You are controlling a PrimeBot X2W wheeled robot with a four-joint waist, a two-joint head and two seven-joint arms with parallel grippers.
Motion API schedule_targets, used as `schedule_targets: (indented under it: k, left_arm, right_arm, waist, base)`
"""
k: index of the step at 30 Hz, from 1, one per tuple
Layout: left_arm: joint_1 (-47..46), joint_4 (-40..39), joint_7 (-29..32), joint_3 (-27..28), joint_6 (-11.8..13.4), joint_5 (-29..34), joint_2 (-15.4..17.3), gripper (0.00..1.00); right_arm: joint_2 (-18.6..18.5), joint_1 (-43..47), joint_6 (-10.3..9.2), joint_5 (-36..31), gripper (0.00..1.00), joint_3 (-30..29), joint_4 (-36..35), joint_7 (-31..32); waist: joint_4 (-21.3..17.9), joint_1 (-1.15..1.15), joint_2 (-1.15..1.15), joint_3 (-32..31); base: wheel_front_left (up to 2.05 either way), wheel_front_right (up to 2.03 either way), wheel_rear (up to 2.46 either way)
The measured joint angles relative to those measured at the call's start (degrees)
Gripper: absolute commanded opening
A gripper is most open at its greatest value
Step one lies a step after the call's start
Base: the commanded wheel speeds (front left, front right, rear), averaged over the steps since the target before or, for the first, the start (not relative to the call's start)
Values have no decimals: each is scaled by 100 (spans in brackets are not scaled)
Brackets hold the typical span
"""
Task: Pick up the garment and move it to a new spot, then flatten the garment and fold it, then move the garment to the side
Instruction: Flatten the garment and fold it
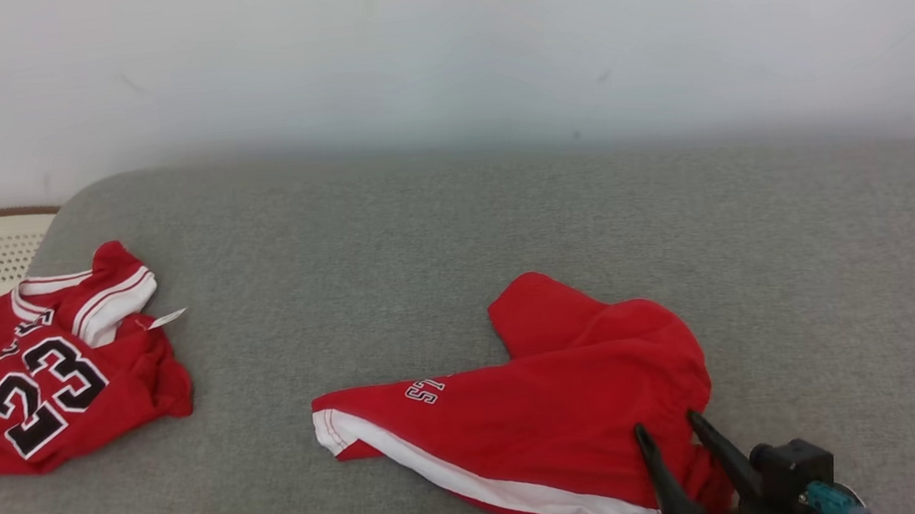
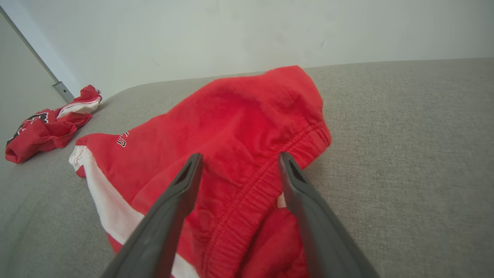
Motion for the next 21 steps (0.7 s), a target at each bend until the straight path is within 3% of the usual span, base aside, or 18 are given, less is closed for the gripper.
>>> schedule_targets:
  k: [7,8,9,10,21]
  left_arm:
    - [-116,-155,0,-130,48,-108,1,100]
    - [-136,-171,0,-145,49,-124,0,100]
    - [-144,-172,0,-168,51,-151,-1,100]
    - [-146,-170,0,-185,56,-160,0,100]
    - [-286,-205,0,-435,71,-248,-1,100]
  right_arm:
    - [88,-323,0,-123,100,-166,459,-1]
    - [101,-363,0,-137,45,-190,570,-1]
    - [111,-412,0,-172,28,-224,698,0]
    - [124,-455,0,-203,0,-260,810,0]
    - [-30,-951,0,-468,0,-854,1000,0]
  waist:
    - [212,0,0,183]
    - [229,0,0,215]
    - [245,1,0,247]
    - [259,1,0,278]
    - [367,1,0,551]
  base:
    - [0,0,0]
    - [0,0,0]
    - [0,0,0]
    - [0,0,0]
    - [0,0,0]
